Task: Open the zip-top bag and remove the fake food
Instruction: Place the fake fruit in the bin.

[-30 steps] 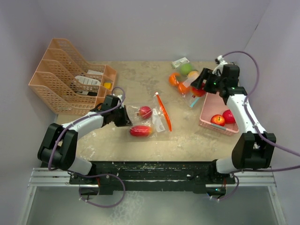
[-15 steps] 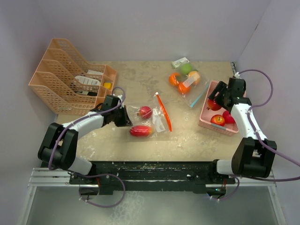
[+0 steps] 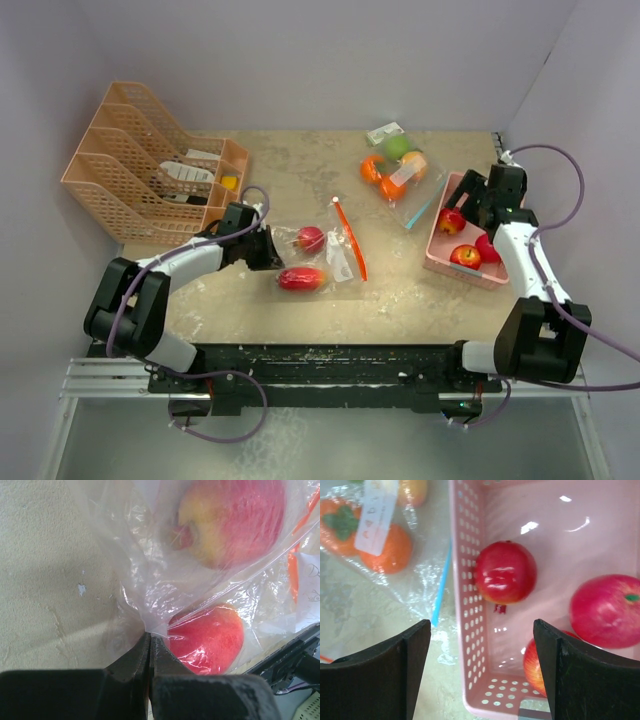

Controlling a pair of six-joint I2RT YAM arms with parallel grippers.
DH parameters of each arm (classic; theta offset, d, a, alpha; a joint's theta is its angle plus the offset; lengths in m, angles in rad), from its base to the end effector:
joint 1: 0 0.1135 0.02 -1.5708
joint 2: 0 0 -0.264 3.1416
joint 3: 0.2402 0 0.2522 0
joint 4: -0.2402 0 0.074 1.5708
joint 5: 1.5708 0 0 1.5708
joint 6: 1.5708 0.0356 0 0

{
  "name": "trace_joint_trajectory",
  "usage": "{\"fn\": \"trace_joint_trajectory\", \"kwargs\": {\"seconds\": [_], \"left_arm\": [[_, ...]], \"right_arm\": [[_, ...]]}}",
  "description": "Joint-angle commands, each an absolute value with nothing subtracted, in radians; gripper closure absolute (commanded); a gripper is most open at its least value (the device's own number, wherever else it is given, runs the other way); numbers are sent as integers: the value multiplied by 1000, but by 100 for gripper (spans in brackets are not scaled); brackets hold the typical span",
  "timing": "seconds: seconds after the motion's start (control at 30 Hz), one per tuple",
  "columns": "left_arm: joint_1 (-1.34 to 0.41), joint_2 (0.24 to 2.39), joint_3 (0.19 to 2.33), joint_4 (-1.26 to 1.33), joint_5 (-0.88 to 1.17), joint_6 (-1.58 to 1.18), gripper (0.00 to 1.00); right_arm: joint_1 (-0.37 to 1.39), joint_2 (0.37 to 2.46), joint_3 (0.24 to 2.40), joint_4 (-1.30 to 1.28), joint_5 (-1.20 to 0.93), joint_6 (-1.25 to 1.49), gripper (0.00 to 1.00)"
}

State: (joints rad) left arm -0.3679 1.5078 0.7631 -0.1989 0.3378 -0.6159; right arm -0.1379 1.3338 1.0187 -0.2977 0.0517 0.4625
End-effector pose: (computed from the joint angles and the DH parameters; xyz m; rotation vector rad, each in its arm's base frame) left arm 0.2638 -0.1143 0.1680 -0.1811 2.6296 -0.7987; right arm 0.2960 -0.0429 0.2882 0.6743 2.0789 0.1276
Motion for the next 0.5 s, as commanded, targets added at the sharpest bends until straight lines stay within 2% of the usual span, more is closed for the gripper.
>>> {"fn": "trace_joint_trajectory", "kwargs": {"seconds": [0.0, 0.27, 0.4, 0.47], "left_arm": [[-369, 1519, 775, -158, 354, -602, 100], [-372, 1577, 837, -151, 366, -605, 100], [-379, 1601, 872, -166, 362, -598, 100], [-382, 1604, 881, -172, 359, -596, 100]], "right_arm": [[-109, 1317, 1016, -199, -133, 426, 16], [138, 1392, 997, -122, -210, 446, 23], [222, 1520, 1074, -142, -249, 439, 31], [270, 1567, 1099, -139, -258, 439, 40]]}}
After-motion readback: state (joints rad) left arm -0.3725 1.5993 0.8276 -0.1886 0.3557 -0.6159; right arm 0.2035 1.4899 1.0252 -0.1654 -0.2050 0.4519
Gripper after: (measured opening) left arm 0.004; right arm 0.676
